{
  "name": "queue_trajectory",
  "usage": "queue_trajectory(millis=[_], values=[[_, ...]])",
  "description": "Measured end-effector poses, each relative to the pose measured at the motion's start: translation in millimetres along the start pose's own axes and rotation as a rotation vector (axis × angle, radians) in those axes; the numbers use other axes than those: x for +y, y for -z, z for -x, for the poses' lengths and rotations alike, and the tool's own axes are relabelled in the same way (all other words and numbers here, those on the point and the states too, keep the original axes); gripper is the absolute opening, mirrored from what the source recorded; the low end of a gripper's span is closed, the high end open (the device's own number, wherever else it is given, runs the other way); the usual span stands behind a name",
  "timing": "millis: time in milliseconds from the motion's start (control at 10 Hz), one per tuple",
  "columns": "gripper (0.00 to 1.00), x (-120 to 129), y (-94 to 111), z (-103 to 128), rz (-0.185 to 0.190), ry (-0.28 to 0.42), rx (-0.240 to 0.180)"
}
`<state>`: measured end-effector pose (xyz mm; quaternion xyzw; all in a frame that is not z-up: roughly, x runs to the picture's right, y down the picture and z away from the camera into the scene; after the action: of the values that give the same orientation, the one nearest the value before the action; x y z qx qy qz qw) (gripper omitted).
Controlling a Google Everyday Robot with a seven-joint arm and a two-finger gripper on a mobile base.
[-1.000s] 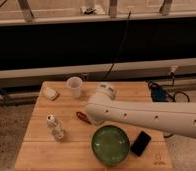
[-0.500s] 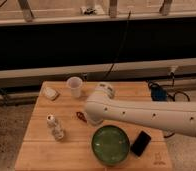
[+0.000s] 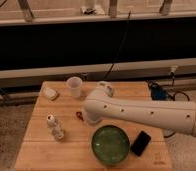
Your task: Knock the bottle over
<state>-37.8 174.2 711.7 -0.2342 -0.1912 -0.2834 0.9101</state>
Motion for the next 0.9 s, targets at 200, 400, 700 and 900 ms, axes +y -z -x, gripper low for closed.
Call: queue_trajectory(millis=[200,400,700,900], values=[[0.02,-1.5,-1.3,3.3,0.000,0.016,-0.019],[0.02,-2.9,-3.5,8.3,0.001,0.039,-0.043],[0.02,-6.9,-7.3,18.3,0.001,0.074,-0.067],[0.02,-16.5,-13.6,34.9,0.003,0.118,-0.092]])
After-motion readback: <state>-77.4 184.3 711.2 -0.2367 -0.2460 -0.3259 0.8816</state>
